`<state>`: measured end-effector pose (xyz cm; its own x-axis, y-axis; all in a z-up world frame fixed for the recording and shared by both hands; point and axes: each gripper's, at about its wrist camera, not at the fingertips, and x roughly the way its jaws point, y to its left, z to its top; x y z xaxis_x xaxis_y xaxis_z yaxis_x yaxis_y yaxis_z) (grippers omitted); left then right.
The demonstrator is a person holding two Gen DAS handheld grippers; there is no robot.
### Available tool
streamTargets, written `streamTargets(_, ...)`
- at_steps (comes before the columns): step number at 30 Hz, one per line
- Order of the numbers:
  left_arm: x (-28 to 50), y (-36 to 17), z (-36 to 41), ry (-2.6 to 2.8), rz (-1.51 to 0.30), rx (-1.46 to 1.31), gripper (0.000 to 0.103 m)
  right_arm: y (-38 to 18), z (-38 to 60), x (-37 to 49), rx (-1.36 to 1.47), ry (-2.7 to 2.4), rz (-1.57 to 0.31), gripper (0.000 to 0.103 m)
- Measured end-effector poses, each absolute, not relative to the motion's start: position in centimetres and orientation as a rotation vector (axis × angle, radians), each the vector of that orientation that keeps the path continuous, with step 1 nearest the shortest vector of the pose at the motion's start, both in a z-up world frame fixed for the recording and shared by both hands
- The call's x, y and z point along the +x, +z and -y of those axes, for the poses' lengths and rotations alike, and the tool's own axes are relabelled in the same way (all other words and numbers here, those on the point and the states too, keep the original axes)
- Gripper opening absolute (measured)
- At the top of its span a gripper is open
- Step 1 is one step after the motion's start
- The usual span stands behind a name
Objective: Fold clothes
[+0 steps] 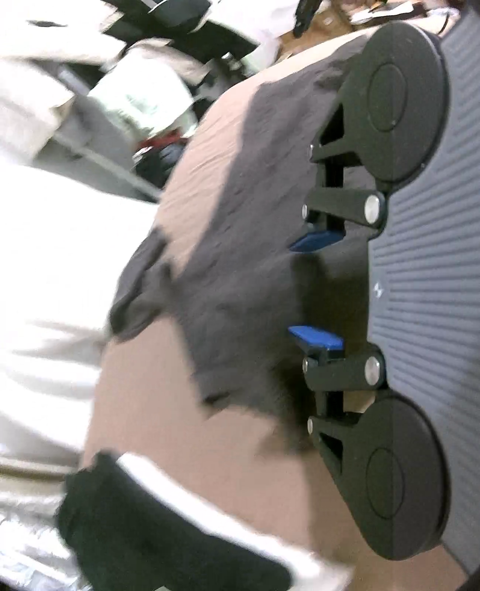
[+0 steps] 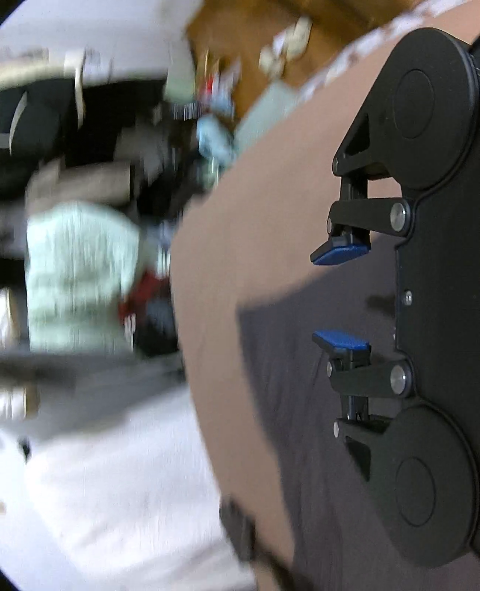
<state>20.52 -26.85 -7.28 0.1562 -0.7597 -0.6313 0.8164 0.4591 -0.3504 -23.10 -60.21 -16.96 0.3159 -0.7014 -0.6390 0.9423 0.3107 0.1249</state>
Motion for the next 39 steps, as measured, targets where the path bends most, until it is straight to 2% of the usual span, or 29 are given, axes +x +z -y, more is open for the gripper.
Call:
streamTargets(1, 21.6, -6.5, 27.2, -1.109, -0.817, 0.087, 0.046, -16.4, 61.2, -22.1, 0.535, -1.101, -0.549, 0.063)
streamTargets(5, 26.0, -5.3, 30.9, -1.048, -0.687, 0.137, 0.07, -15.3, 66.5, -17.8, 0.571, -1.021, -0.632, 0.065)
streamTargets(7, 27.6, -6.3, 33.6, -1.009, -0.739, 0.186, 0.069, -13.6, 68.8, -13.9, 0.633, -0.981, -0.672, 0.065)
streamTargets(11, 30.9, -8.9, 34.9, -0.977, -0.841, -0.085, 0.067, -10.0, 73.1, -5.7, 0.754, -0.898, -0.755, 0.064)
streamTargets(14, 31.5, -11.0, 36.2, -0.951, -0.79, -0.011, 0.069, -7.3, 76.4, 0.5, 0.845, -0.833, -0.815, 0.064)
streamTargets(16, 31.9, -12.7, 37.1, -0.965, -0.765, 0.071, 0.069, -6.4, 76.6, 6.1, 0.661, -0.792, -0.896, 0.065)
streamTargets(17, 32.2, -13.6, 37.6, -0.973, -0.754, 0.112, 0.07, -7.3, 76.6, 8.2, 0.652, -0.753, -0.909, 0.065)
streamTargets(19, 32.6, -15.6, 38.8, -1.018, -0.763, 0.194, 0.078, -10.1, 76.6, 11.9, 0.688, -0.664, -0.918, 0.065)
streamTargets(20, 32.7, -16.5, 39.4, -1.039, -0.767, 0.239, 0.09, -11.4, 76.5, 13.7, 0.706, -0.62, -0.922, 0.065)
streamTargets(23, 32.6, -19.5, 40.4, -1.017, -0.698, 0.436, 0.092, -15.5, 76.5, 19.3, 0.758, -0.487, -0.932, 0.064)
streamTargets(29, 36.2, -21.0, 39.1, -1.047, -0.91, 0.079, 0.092, -22.6, 77.1, 27.6, 0.924, -0.278, -0.913, 0.064)
streamTargets(31, 34.5, -21.0, 39.6, -1.044, -0.844, 0.175, 0.089, -24.9, 77.2, 29.1, 0.997, -0.278, -0.933, 0.064)
streamTargets(32, 33.5, -20.9, 40.0, -1.051, -0.799, 0.243, 0.067, -26.0, 77.1, 29.9, 0.999, -0.299, -0.937, 0.064)
streamTargets(33, 32.6, -20.8, 40.2, -1.076, -0.769, 0.281, 0.035, -26.5, 76.6, 30.3, 0.97, -0.321, -0.936, 0.064)
streamTargets(34, 32.1, -20.6, 40.0, -1.101, -0.757, 0.263, 0.018, -26.9, 75.9, 30.7, 0.933, -0.342, -0.934, 0.059)
streamTargets(35, 31.8, -20.2, 39.7, -1.093, -0.752, 0.227, 0.011, -26.7, 75.2, 31.0, 0.874, -0.346, -0.929, 0.028)
streamTargets(36, 31.6, -19.7, 39.5, -1.068, -0.731, 0.235, 0.011, -25.6, 74.2, 30.9, 0.797, -0.352, -0.915, 0.014)
streamTargets(39, 31.8, -18.3, 38.2, -0.978, -0.644, 0.239, 0.01, -21.4, 71.2, 29.8, 0.599, -0.374, -0.862, 0.013)
